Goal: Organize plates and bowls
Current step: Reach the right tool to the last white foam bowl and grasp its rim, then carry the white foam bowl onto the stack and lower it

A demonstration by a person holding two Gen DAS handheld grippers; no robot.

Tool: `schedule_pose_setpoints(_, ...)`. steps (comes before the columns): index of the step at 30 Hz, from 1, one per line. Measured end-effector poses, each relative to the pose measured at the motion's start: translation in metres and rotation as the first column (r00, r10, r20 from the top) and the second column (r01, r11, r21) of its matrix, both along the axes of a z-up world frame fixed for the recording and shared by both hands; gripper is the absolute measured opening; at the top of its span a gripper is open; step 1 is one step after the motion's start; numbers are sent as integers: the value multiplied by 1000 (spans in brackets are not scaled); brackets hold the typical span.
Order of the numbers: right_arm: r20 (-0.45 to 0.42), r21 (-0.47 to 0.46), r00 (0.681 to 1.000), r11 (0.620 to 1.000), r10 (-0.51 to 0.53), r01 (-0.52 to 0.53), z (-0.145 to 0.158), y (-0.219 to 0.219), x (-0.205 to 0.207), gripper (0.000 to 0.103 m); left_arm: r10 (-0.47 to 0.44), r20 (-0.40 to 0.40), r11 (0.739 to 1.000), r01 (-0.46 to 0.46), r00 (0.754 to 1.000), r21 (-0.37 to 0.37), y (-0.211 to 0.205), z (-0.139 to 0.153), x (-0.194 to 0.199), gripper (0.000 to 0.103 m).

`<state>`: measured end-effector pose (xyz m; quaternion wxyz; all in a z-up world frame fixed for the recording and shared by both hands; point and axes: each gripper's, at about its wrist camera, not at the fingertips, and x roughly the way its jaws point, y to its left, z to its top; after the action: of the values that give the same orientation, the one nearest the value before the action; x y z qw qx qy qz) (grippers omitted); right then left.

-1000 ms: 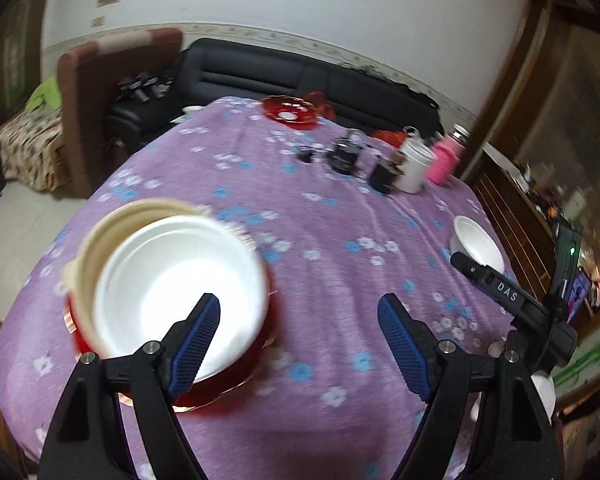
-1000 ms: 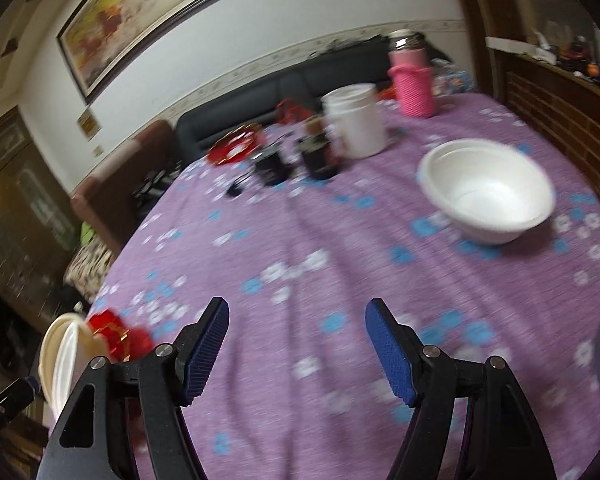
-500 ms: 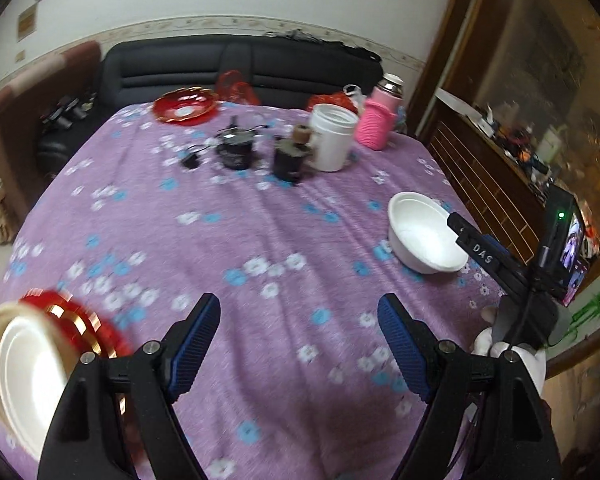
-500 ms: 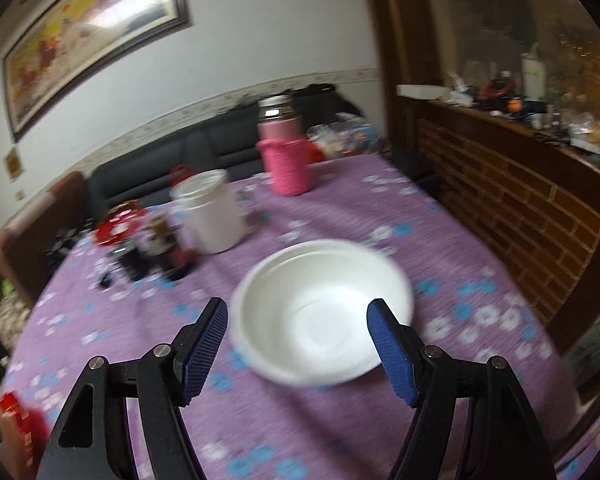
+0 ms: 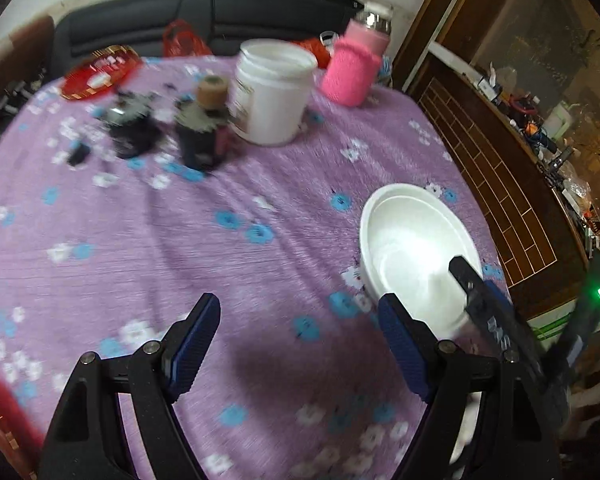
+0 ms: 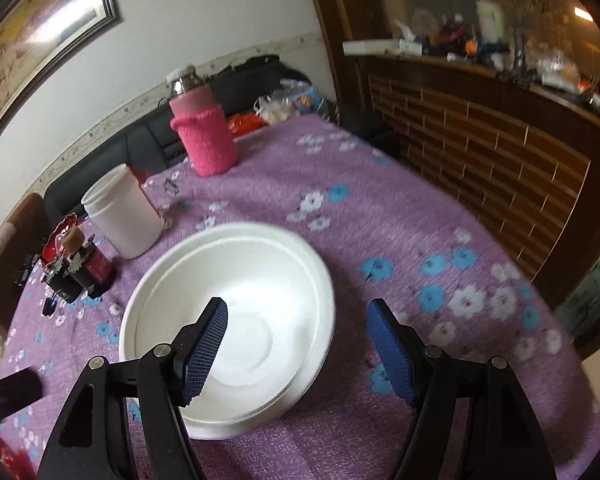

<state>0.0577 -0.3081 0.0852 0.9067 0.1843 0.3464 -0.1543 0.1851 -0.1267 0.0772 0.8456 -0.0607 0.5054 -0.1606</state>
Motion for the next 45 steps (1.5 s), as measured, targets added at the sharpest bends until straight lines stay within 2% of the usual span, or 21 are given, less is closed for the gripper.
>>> schedule_pose_setpoints(5,-19,14,999,999,29,-29,-10,3,5,60,-4,-70,998,-1,998,-70,-28,-26,30,80)
schedule_pose_setpoints(8,-25,25,999,999,29,-28,-14,2,6,54,-12,-93,997,5,996,-74,-42,-38,42,80)
schedule_pose_setpoints(10,-29,33,999,999,26,-25,-17,0,7,44,-15,-110,997,7,994,-72,-50,-45,48,80)
schedule_pose_setpoints(12,-34,53,999,998,25,-23,-19,-2,8,42,-6,-133,996,-5,991,-85,-52,-52,52,79)
schedule_pose_setpoints(13,-35,62,999,998,26,-24,-21,-3,8,39,-2,-140,996,-11,990,-91,-52,-53,54,74)
schedule_pose_setpoints(14,-37,71,999,997,29,-26,-22,-4,9,37,-4,-151,995,-11,989,-99,-51,-55,56,65)
schedule_pose_setpoints(15,-38,80,999,996,33,-30,-23,-4,9,32,-8,-153,995,-7,988,-97,-52,-55,57,61)
schedule_pose_setpoints(17,-36,101,998,994,42,-38,-24,-3,10,30,-31,-153,995,16,988,-94,-54,-55,58,39)
schedule_pose_setpoints(19,-23,101,999,994,44,-42,-23,-2,8,23,-53,-159,995,38,986,-95,-53,-54,58,31)
schedule_pose_setpoints(22,12,134,997,988,75,-76,-19,0,6,17,-47,-143,995,34,989,-90,-49,-48,54,30)
schedule_pose_setpoints(27,87,121,989,984,123,-133,-4,13,-3,17,-32,-111,996,22,993,-90,-33,-33,40,30)
schedule_pose_setpoints(31,136,156,974,967,182,-202,4,26,-7,17,3,-78,996,-10,997,-92,-3,-15,17,30)
schedule_pose_setpoints(36,171,213,941,921,293,-325,9,61,-16,17,71,-24,993,-73,997,-98,43,10,-21,31)
schedule_pose_setpoints(38,181,220,920,897,348,-383,12,82,-20,17,113,20,991,-111,993,-76,68,24,-43,31)
schedule_pose_setpoints(45,222,133,815,811,535,-569,41,182,-56,18,256,144,965,-245,956,-90,159,60,-115,31)
